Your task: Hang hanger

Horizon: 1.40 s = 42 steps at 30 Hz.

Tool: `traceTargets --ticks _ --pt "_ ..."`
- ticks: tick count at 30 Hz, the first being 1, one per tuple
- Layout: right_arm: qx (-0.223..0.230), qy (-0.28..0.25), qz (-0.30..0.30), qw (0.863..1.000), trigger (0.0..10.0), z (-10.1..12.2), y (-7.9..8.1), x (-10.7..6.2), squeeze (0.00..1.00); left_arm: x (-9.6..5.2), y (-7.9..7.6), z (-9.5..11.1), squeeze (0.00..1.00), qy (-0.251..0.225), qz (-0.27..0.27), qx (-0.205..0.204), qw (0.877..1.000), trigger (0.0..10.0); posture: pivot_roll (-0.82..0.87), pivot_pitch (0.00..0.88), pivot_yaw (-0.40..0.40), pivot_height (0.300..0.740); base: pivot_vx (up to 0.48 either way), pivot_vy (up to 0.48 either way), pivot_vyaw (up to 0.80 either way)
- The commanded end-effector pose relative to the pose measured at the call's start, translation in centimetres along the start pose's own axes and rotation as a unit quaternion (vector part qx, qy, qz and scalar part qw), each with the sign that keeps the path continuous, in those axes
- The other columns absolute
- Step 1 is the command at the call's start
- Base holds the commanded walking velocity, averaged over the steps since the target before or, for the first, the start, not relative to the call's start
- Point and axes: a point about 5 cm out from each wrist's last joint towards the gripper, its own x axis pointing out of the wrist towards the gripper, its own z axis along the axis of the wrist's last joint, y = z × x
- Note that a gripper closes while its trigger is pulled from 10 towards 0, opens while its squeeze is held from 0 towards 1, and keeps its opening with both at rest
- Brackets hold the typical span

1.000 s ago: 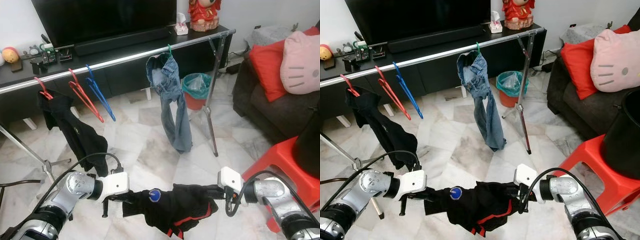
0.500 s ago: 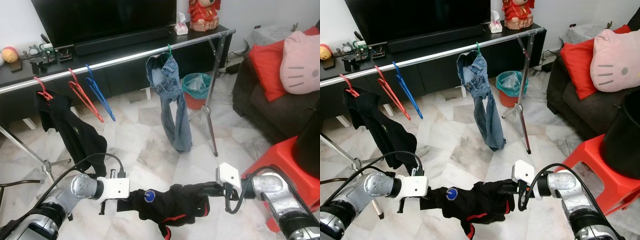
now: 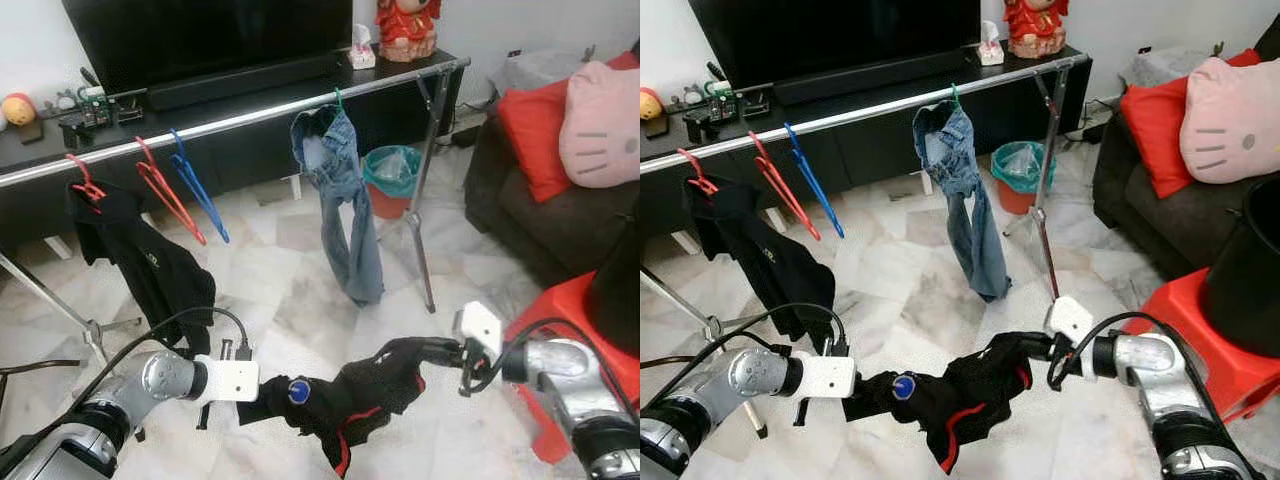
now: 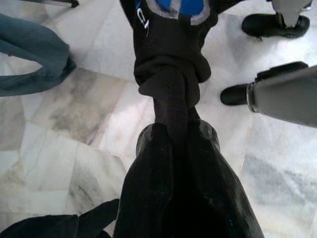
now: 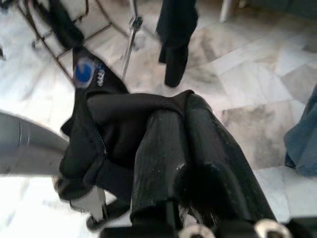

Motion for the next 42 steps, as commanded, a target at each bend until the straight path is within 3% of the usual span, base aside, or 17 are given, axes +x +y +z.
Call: traceTargets --ticks 1,5,8,13,17,19,20,21,25,29,37,42 --pt "-0.014 -0.056 -0.008 0.998 0.0 2.1 -0.8 -0.3 0.0 -0.6 -0.9 -1.4 0.0 0.039 -0.027 0.001 0.999 10.0 0.09 0.019 0.084 0.74 0.0 0.0 0.0" --pt "0.002 -0.092 0.016 0.996 0.0 3.0 -0.6 -0.3 0.0 -0.6 -1.2 -1.7 0.0 0.05 -0.037 0.01 0.998 10.0 0.09 0.014 0.086 0.74 0.0 0.0 0.0" --pt "-0.002 -0.103 -0.002 0.995 0.0 3.5 -1.0 -0.1 0.0 -0.5 -1.5 -1.8 0.0 0.052 -0.043 0.013 0.998 10.0 0.09 0.007 0.085 0.74 0.0 0.0 0.0" --pt "0.012 -0.086 -0.013 0.996 0.0 2.7 -1.0 -0.1 0.0 -0.5 -1.5 -1.8 0.0 0.051 -0.039 0.011 0.998 10.0 0.1 0.001 0.082 0.74 0.0 0.0 0.0" --pt "0.026 -0.071 -0.057 0.995 0.0 1.9 -1.4 -0.1 0.0 -0.6 -1.5 -2.0 0.0 0.054 -0.039 0.015 0.998 10.0 0.1 0.008 0.082 0.74 0.0 0.0 0.0" --pt "0.03 -0.038 -0.06 0.997 0.0 0.7 -1.0 -0.1 0.0 -0.6 -1.4 -1.9 0.0 0.044 -0.03 0.003 0.999 10.0 0.1 0.012 0.083 0.74 0.0 0.0 0.0" --pt "0.031 -0.027 -0.062 0.997 2.0 0.4 -0.9 -0.1 0.0 -0.6 -1.3 -1.7 0.0 0.039 -0.025 -0.002 0.999 10.0 0.1 0.012 0.083 0.74 0.0 0.0 0.0" --pt "0.032 -0.013 -0.064 0.997 10.0 -0.1 -0.8 0.0 0.0 -0.5 -1.2 -1.6 0.0 0.03 -0.018 -0.01 0.999 10.0 0.1 0.014 0.083 0.74 0.0 0.0 0.0" --pt "0.04 0.043 -0.084 0.995 10.0 -1.8 -0.4 -0.1 0.0 -0.4 -0.8 -1.1 0.0 0.003 -0.006 -0.036 0.999 10.0 0.1 0.014 0.083 0.74 0.0 0.0 0.0" --pt "0.042 0.119 -0.129 0.984 10.0 -3.7 -0.4 -0.4 0.0 -0.4 -0.4 -0.6 0.0 -0.021 0.001 -0.056 0.998 10.0 0.1 0.015 0.083 0.74 0.0 0.0 0.0" --pt "0.058 0.142 -0.199 0.968 10.0 -4.5 -1.0 -0.3 0.0 -0.2 -0.2 -0.1 0.0 -0.042 -0.001 -0.065 0.997 10.0 0.1 0.024 0.083 0.74 0.0 0.0 0.0" --pt "0.056 0.14 -0.195 0.969 10.0 -4.5 -0.9 0.0 0.0 -0.2 0.1 0.2 0.0 -0.056 0.005 -0.076 0.996 10.0 0.1 0.026 0.082 0.74 0.0 0.0 0.0"
